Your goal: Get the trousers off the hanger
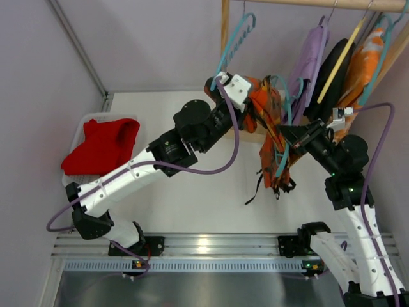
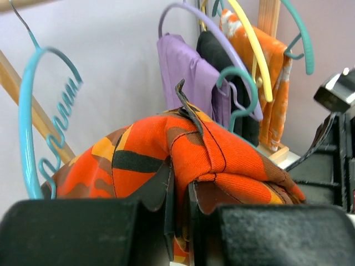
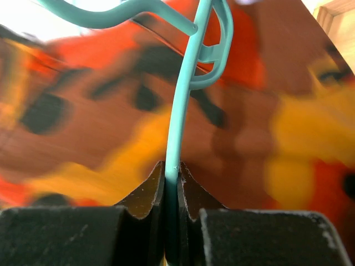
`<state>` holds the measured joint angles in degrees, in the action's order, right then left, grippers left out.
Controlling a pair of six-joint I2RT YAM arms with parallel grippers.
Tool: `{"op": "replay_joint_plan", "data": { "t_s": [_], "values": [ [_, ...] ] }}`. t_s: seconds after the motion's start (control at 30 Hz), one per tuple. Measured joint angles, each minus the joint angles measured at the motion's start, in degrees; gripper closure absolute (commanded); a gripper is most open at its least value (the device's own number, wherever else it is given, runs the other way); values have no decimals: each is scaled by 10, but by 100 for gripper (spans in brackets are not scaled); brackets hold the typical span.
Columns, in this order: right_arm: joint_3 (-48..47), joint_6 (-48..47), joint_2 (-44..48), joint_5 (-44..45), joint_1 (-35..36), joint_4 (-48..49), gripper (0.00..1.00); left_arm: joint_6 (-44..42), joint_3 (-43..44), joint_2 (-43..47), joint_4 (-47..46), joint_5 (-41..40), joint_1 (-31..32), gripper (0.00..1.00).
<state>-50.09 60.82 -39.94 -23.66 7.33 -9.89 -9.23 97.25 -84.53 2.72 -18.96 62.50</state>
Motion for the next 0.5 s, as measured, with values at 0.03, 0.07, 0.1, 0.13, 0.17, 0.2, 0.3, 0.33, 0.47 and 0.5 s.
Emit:
{"op": "replay_joint_plan", "data": {
  "t_s": [0.03,0.07,0.1,0.13,0.17,0.2,0.3,0.33,0.47,0.5],
  "values": [
    [7,-4,1,-1,0,6,100,-4,15,-2,9,0,0,100],
    [11,-8,2,-2,0,9,100,-8,34,-5,17,1,0,100],
    [17,-12,2,-2,0,12,100,-14,51,-8,22,1,0,100],
    [23,-16,3,-1,0,18,100,-18,70,-10,26,0,0,100],
    [29,-21,5,-1,0,21,100,-24,94,-14,32,-2,0,100],
    [34,-24,6,-1,0,21,100,-31,114,-19,35,-2,0,100],
    [50,-38,11,0,0,25,100,-52,159,-23,37,-6,0,100],
    [57,-42,13,-1,0,27,100,-60,172,-24,39,-7,0,100],
    [76,-61,19,-2,0,35,100,-91,223,-34,37,-14,-5,100],
    [81,-67,20,-2,0,35,100,-96,232,-34,38,-14,-10,100]
  ]
}}
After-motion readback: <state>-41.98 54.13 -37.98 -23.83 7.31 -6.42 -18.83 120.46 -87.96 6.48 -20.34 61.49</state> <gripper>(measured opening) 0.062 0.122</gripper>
